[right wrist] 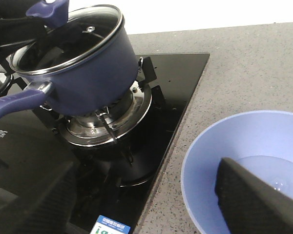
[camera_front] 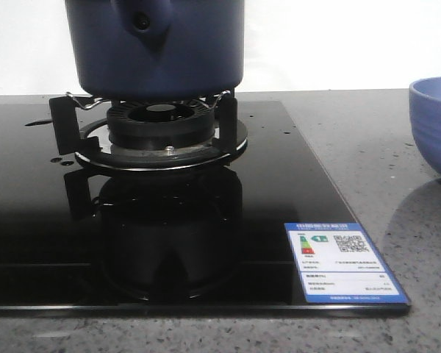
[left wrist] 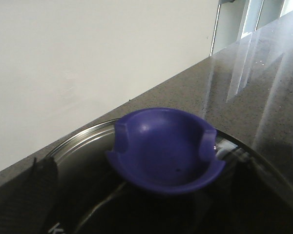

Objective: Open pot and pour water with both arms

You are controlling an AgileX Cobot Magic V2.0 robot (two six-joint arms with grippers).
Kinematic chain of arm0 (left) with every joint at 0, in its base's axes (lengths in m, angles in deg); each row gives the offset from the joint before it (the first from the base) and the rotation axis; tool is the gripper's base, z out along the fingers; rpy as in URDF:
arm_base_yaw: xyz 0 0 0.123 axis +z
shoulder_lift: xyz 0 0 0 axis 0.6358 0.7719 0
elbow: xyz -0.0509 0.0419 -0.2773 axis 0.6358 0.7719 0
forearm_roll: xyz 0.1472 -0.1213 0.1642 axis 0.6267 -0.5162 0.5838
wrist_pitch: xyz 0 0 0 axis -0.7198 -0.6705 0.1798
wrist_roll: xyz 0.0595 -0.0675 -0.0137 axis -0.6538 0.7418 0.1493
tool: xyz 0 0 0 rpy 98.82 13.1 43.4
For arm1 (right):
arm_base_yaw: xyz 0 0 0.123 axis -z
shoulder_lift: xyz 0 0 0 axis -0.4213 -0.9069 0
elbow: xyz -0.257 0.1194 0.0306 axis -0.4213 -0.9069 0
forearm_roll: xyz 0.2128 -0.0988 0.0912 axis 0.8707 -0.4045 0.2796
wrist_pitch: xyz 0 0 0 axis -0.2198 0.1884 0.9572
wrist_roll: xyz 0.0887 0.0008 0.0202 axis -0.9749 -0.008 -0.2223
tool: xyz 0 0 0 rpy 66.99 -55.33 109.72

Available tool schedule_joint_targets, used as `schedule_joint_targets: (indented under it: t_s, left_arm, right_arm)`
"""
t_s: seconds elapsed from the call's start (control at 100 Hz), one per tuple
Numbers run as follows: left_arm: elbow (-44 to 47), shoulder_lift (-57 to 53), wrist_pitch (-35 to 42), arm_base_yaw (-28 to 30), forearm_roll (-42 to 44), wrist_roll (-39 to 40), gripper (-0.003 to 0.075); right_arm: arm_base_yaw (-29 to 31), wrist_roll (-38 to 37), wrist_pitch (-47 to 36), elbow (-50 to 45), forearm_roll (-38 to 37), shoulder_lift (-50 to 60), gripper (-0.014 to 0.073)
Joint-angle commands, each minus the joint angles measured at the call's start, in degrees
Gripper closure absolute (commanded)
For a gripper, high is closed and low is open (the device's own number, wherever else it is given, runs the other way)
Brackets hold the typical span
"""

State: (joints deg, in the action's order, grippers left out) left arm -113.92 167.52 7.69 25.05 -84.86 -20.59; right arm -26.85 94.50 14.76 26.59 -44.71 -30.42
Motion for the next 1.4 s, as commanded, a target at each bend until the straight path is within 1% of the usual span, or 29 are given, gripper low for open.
schedule_joint_targets:
  t_s: [0.0,0.13,0.29,0.46,0.75,0.82,0.86,0.89,0.91,0.98,1.0,1.07,1.12,1.22,1.39]
  left_arm:
    - [-2.5,-0.2,-3.4,0.0,-3.9,-0.3,0.0079]
    - [-4.1,1.3,-5.8,0.0,-4.8,-0.3,0.0080]
    - [-5.9,2.9,-6.3,0.0,-4.8,-0.4,0.0080]
    - [-7.5,5.1,-8.9,0.0,-4.8,-0.4,0.0081]
    - [-7.6,5.6,-9.1,0.0,-4.9,-0.4,0.0089]
    - [-7.6,5.6,-9.9,0.0,-4.9,-0.3,0.0137]
    - [-7.6,5.6,-10.2,0.0,-4.9,-0.3,0.0198]
    - [-7.6,5.6,-10.5,0.0,-4.9,-0.3,0.0229]
    - [-7.6,5.6,-11.0,0.0,-4.9,-0.3,0.0274]
    - [-7.6,5.6,-11.7,0.0,-4.9,-0.3,0.0373]
    - [-7.6,5.6,-12.0,0.0,-4.9,-0.3,0.0414]
    - [-7.6,5.6,-12.5,0.0,-4.9,-0.3,0.0492]
    - [-7.6,5.6,-12.6,0.0,-4.9,-0.3,0.0531]
    - [-7.6,5.6,-14.1,0.0,-5.3,-0.3,0.0577]
    - [-7.8,4.9,-15.4,0.3,-8.6,-0.3,0.0580]
  right_arm:
    - [0.0,0.9,-3.7,2.0,1.2,-0.2,0.0060]
    - [0.0,0.9,-3.7,2.0,1.2,-0.2,0.0060]
    - [0.0,0.9,-3.7,2.0,1.2,-0.2,0.0060]
    - [0.0,0.9,-4.1,2.0,1.2,-0.2,0.0060]
    - [0.0,0.9,-4.1,2.0,1.2,-0.2,0.0060]
    - [0.0,0.9,-4.2,2.0,1.2,-0.2,0.0060]
    - [0.0,0.9,-4.3,2.0,1.2,-0.2,0.0060]
    - [0.0,0.9,-4.4,2.0,1.2,-0.2,0.0060]
    - [0.0,0.9,-4.5,2.0,1.2,-0.2,0.0060]
    - [0.0,0.9,-4.5,2.0,1.2,-0.2,0.0060]
    - [0.0,0.9,-4.5,2.0,1.2,-0.2,0.0060]
    - [0.0,0.9,-4.5,2.0,1.2,-0.2,0.0060]
    - [0.0,0.9,-4.5,2.0,1.2,-0.2,0.0060]
    - [0.0,0.9,-4.5,2.0,1.2,-0.2,0.0060]
    - [0.0,0.9,-4.5,2.0,1.2,-0.2,0.0060]
